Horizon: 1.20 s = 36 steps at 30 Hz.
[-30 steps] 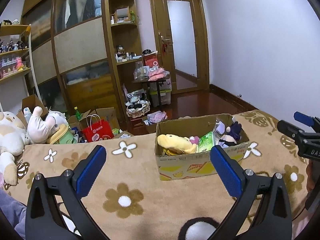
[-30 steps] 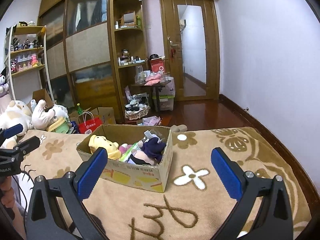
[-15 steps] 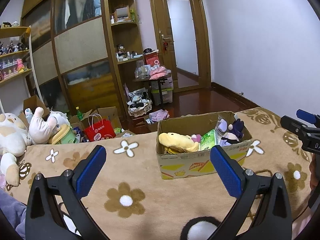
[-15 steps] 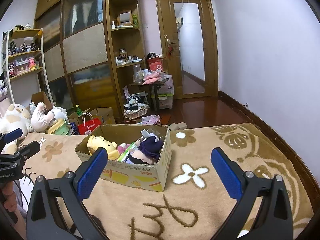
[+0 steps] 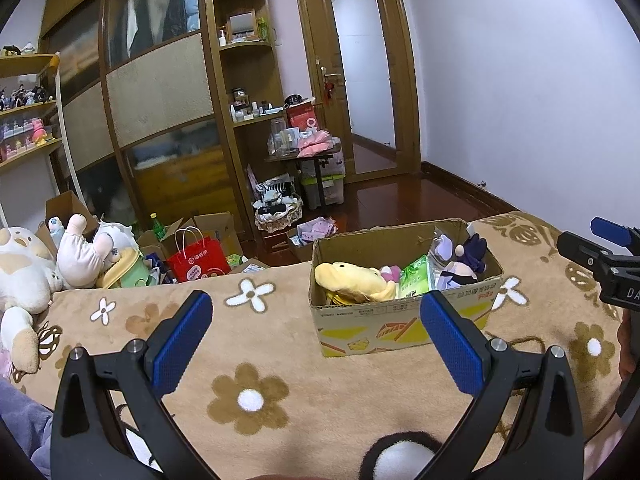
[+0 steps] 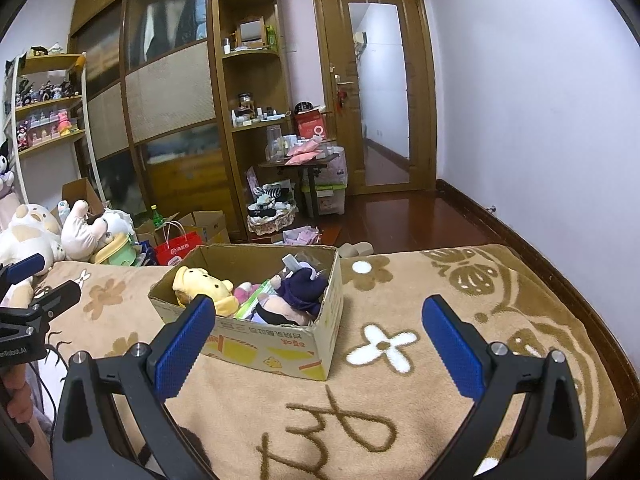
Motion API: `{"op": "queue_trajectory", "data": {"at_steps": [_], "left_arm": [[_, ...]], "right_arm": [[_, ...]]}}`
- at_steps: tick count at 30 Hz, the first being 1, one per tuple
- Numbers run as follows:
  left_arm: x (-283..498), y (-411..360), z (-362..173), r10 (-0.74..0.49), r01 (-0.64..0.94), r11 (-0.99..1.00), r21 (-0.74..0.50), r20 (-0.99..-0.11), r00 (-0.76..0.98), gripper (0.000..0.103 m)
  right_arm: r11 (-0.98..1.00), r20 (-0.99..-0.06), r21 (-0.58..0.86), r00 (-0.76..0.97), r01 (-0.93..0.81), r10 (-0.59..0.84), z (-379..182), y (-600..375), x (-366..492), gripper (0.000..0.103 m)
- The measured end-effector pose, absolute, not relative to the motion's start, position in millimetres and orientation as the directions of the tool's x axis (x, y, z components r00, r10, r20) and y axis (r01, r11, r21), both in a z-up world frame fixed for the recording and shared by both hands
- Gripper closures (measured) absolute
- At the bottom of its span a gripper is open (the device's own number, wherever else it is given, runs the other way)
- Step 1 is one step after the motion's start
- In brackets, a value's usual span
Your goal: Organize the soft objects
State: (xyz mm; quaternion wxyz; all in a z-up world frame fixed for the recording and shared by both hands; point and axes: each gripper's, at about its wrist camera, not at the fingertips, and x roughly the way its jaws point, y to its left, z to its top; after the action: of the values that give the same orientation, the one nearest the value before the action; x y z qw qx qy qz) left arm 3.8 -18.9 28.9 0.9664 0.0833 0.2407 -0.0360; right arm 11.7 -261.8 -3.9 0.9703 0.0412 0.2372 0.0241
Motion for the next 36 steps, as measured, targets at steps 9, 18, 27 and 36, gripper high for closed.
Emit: {"op": "queue_trajectory", "data": {"at_steps": [9,18,27,36], "left_arm": [[3.3,-19.8,27.3,-0.033,0.114,0.983,0.143,-0.474,0.880,0.001],[3.3,-19.5,26.8,-0.036,0.116,0.983,0.140,-0.476,0.879,0.001],[3.4,-19.2,26.8,-0.041,0.121,0.983,0.139,-0.477,0.878,0.001],[3.1,-19.4,25.9,-0.041,0.121,0.983,0.138,-0.480,0.876,0.001]], "right_arm": [[0.995,-0.458,0.092,0.886,-0.026,0.065,-3.9,-261.5,11.9,0.000],[0.996,-0.459,0.088,0.886,-0.026,0.064,-4.1,-261.7,12.0,0.000],[0.996,-0.459,0.088,0.886,-0.026,0.064,-3.8,-261.5,12.1,0.000],[0.996,-0.458,0.086,0.887,-0.022,0.059,-4.0,-261.8,12.2,0.000]]}}
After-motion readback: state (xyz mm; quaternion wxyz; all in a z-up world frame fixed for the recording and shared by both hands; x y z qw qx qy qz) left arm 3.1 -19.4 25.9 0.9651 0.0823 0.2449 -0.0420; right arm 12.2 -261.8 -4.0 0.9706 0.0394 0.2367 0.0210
